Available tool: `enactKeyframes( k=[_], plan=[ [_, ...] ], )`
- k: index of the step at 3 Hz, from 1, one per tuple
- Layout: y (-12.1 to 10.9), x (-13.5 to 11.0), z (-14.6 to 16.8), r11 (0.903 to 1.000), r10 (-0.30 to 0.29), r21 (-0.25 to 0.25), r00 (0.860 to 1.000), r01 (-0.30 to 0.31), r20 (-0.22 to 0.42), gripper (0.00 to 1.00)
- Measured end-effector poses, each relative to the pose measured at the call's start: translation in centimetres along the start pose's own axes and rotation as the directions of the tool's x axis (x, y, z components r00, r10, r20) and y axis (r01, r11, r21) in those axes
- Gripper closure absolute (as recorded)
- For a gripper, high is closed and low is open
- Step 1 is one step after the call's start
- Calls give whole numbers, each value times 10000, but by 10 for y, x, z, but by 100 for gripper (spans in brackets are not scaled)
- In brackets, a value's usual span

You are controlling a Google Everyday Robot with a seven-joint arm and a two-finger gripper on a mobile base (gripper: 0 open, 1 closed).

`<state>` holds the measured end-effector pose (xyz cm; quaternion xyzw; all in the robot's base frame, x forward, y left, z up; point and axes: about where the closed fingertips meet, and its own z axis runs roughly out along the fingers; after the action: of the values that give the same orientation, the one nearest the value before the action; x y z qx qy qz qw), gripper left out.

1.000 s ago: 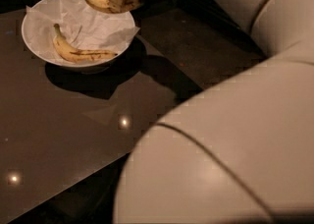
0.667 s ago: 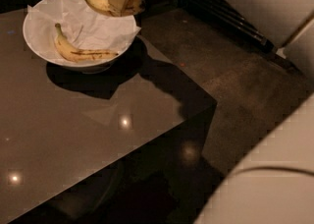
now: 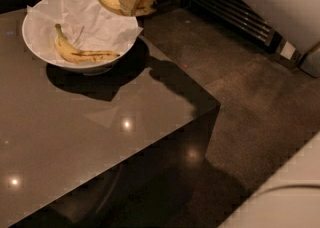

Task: Pick banana from white bowl

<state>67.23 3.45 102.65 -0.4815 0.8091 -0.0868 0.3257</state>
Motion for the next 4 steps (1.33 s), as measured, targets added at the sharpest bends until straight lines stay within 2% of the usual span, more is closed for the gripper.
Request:
enactKeyframes(
  k=[1, 2, 3, 4],
  plan=[
    [28, 14, -5, 9996, 260, -71, 9989, -263, -388, 100],
    [28, 14, -5, 9996, 260, -70, 9989, -263, -388, 100],
    [45, 19, -21, 9993, 387, -1, 9991, -387, -184, 100],
    [84, 19, -51, 9967, 773, 205, 9966, -779, 285, 100]
  ],
)
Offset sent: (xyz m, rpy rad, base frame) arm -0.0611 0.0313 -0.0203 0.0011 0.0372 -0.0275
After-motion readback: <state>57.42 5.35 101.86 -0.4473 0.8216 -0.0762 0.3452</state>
